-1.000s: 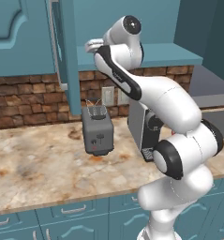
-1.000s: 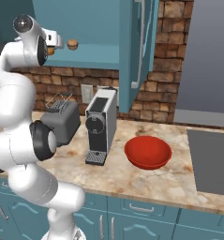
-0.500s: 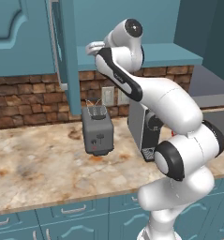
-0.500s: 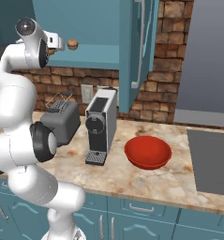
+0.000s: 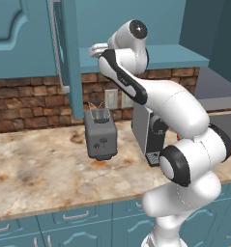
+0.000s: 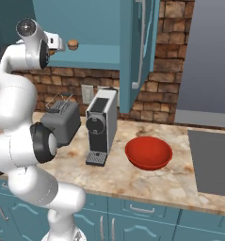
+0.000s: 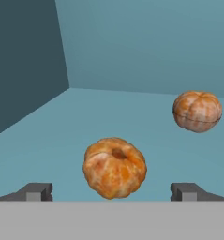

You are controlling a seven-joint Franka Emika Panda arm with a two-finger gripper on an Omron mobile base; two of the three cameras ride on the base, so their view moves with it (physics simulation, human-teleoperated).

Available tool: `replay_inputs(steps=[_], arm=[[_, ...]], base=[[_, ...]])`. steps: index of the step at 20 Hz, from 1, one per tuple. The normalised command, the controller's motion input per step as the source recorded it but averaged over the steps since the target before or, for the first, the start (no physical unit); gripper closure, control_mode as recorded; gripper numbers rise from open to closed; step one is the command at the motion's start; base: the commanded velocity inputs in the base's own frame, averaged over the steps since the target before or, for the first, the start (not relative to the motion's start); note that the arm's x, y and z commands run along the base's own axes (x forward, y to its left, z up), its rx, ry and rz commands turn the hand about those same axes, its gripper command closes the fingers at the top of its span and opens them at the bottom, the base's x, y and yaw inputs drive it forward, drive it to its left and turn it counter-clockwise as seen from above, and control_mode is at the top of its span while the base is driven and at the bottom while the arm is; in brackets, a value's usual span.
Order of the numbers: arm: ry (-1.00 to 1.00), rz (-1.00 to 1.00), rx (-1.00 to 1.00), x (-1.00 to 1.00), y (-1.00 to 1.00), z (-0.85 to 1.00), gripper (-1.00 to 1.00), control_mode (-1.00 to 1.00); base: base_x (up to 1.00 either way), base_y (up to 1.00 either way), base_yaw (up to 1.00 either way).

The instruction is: Pick the tangerines from the cabinet and place them in one bowl. Pick the apple from the sink and place it in the other bowl.

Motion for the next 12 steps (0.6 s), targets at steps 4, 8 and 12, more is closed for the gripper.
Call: replay_inputs(steps=[4, 8, 12], arm=[[0.0, 0.0, 0.0, 0.0, 0.0, 0.0, -1.0, -1.0], [0.0, 0.0, 0.0, 0.0, 0.0, -0.1, -1.0, -1.0], [0.0, 0.0, 0.0, 0.0, 0.0, -0.17, -1.0, -1.0]], base=[[0.0, 0.0, 0.0], [0.0, 0.0, 0.0], [0.0, 0.0, 0.0]])
